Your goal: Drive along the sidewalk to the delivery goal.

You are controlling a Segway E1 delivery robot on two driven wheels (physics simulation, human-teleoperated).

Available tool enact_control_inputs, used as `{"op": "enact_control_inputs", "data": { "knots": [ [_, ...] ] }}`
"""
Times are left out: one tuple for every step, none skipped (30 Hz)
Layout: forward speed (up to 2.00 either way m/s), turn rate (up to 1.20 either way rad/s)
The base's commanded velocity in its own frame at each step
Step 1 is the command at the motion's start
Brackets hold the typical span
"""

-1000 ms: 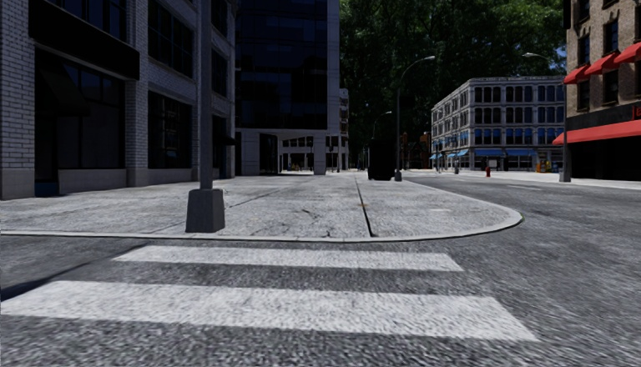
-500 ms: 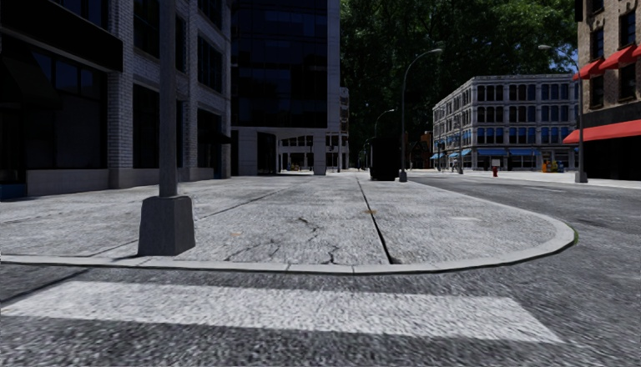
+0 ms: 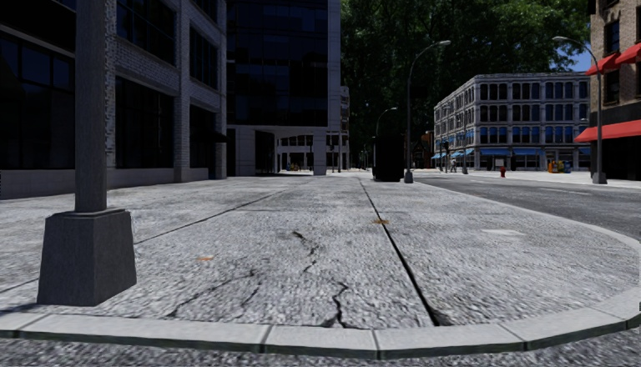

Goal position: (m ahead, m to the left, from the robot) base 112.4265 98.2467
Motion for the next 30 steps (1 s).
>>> {"op": "enact_control_inputs", "data": {
  "knots": [
    [2.0, 0.0],
    [2.0, 0.0],
    [2.0, 0.0],
    [2.0, 0.0],
    [2.0, 0.0],
    [2.0, 0.0],
    [1.98, 0.0],
    [1.84, 0.0],
    [1.84, 0.0],
    [1.66, 0.0],
    [1.57, 0.0],
    [1.46, 0.0],
    [1.46, 0.0],
    [1.4, 0.0],
    [1.39, 0.0],
    [1.38, 0.0],
    [1.38, 0.0],
    [1.38, 0.0],
    [1.38, 0.0],
    [1.38, 0.0],
    [1.38, 0.0],
    [1.38, 0.0],
    [1.38, 0.0],
    [1.38, 0.0],
    [1.38, 0.0],
    [1.38, 0.0],
    [1.38, 0.0],
    [1.38, 0.0],
    [1.39, 0.0],
    [1.39, 0.0]
  ]
}}
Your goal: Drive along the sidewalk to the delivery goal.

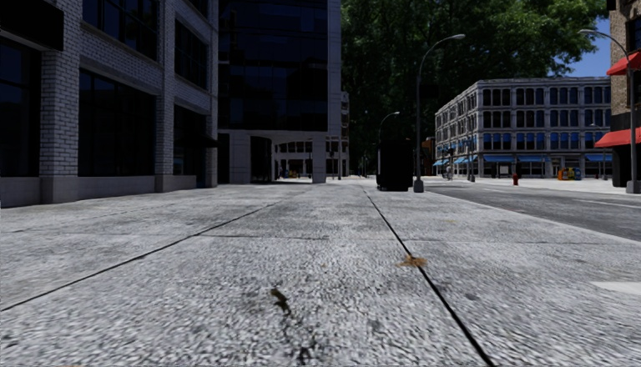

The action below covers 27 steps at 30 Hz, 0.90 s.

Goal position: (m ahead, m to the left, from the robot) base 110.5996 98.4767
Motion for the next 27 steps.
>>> {"op": "enact_control_inputs", "data": {
  "knots": [
    [1.39, 0.0],
    [1.39, 0.0],
    [1.43, 0.0],
    [1.49, 0.0],
    [1.5, 0.0],
    [1.5, 0.0],
    [1.51, 0.0],
    [1.51, 0.0],
    [1.51, 0.0],
    [1.51, 0.0],
    [1.51, 0.0],
    [1.51, 0.0],
    [1.51, 0.0],
    [1.51, 0.0],
    [1.51, 0.0],
    [1.52, 0.0],
    [1.52, 0.0],
    [1.52, 0.0],
    [1.52, 0.0],
    [1.59, 0.0],
    [2.0, 0.0],
    [2.0, 0.0],
    [2.0, 0.0],
    [2.0, 0.0],
    [2.0, 0.0],
    [2.0, 0.0],
    [2.0, 0.0]
  ]
}}
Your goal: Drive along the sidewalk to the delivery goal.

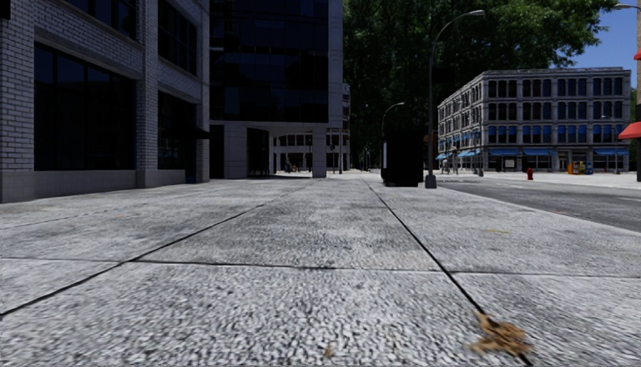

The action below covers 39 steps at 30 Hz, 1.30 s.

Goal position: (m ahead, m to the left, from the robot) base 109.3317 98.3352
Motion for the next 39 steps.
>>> {"op": "enact_control_inputs", "data": {
  "knots": [
    [2.0, 0.0],
    [2.0, 0.0],
    [2.0, 0.0],
    [2.0, 0.0],
    [2.0, 0.0],
    [2.0, 0.0],
    [2.0, 0.0],
    [2.0, 0.0],
    [2.0, 0.0],
    [2.0, 0.0],
    [2.0, 0.0],
    [2.0, 0.0],
    [2.0, 0.0],
    [2.0, 0.0],
    [2.0, 0.0],
    [2.0, 0.0],
    [2.0, 0.0],
    [2.0, 0.0],
    [2.0, 0.0],
    [2.0, 0.0],
    [2.0, 0.0],
    [2.0, 0.0],
    [2.0, 0.0],
    [2.0, 0.0],
    [2.0, 0.0],
    [2.0, 0.0],
    [2.0, 0.0],
    [2.0, 0.0],
    [2.0, 0.0],
    [2.0, 0.0],
    [2.0, 0.0],
    [2.0, 0.0],
    [2.0, 0.0],
    [2.0, 0.0],
    [2.0, 0.0],
    [2.0, 0.0],
    [2.0, 0.0],
    [2.0, 0.0],
    [2.0, 0.0]
  ]
}}
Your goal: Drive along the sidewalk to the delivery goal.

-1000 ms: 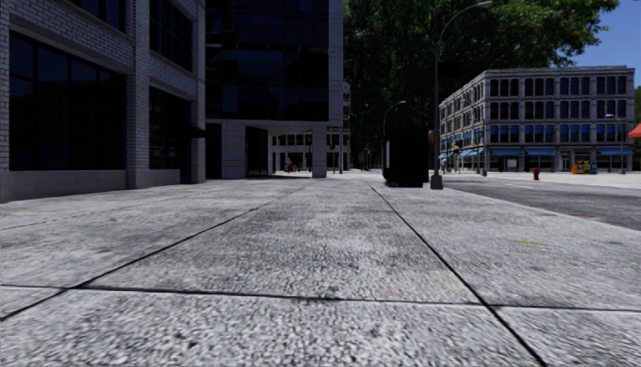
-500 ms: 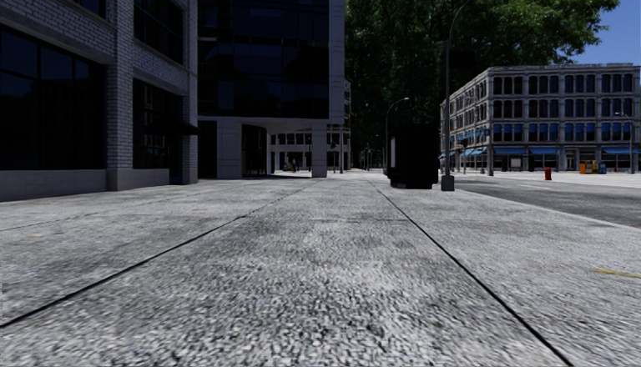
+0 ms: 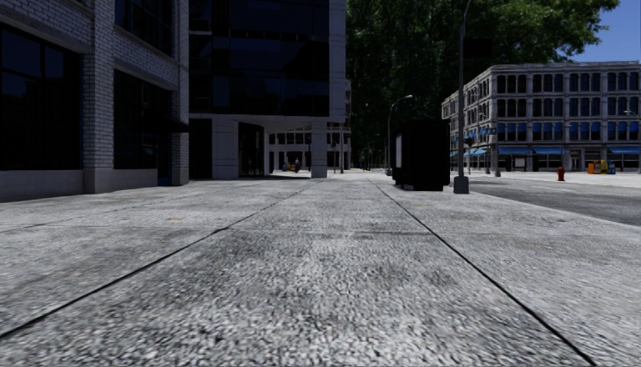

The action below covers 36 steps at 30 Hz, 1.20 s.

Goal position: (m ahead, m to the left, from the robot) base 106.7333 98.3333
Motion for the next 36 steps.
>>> {"op": "enact_control_inputs", "data": {
  "knots": [
    [2.0, 0.0],
    [2.0, 0.0],
    [2.0, 0.0],
    [2.0, 0.0],
    [2.0, 0.0],
    [2.0, 0.0],
    [2.0, 0.0],
    [2.0, 0.0],
    [2.0, 0.0],
    [2.0, 0.0],
    [2.0, 0.0],
    [2.0, 0.0],
    [2.0, 0.0],
    [2.0, 0.0],
    [2.0, 0.0],
    [2.0, 0.0],
    [2.0, 0.0],
    [2.0, 0.0],
    [2.0, 0.0],
    [2.0, 0.02],
    [2.0, 0.02],
    [2.0, 0.05],
    [2.0, 0.06],
    [2.0, 0.06],
    [2.0, 0.06],
    [2.0, 0.08],
    [2.0, 0.1],
    [2.0, 0.11],
    [2.0, 0.11],
    [2.0, 0.12],
    [2.0, 0.12],
    [2.0, 0.13],
    [2.0, 0.13],
    [2.0, 0.14],
    [2.0, 0.15],
    [2.0, 0.15]
  ]
}}
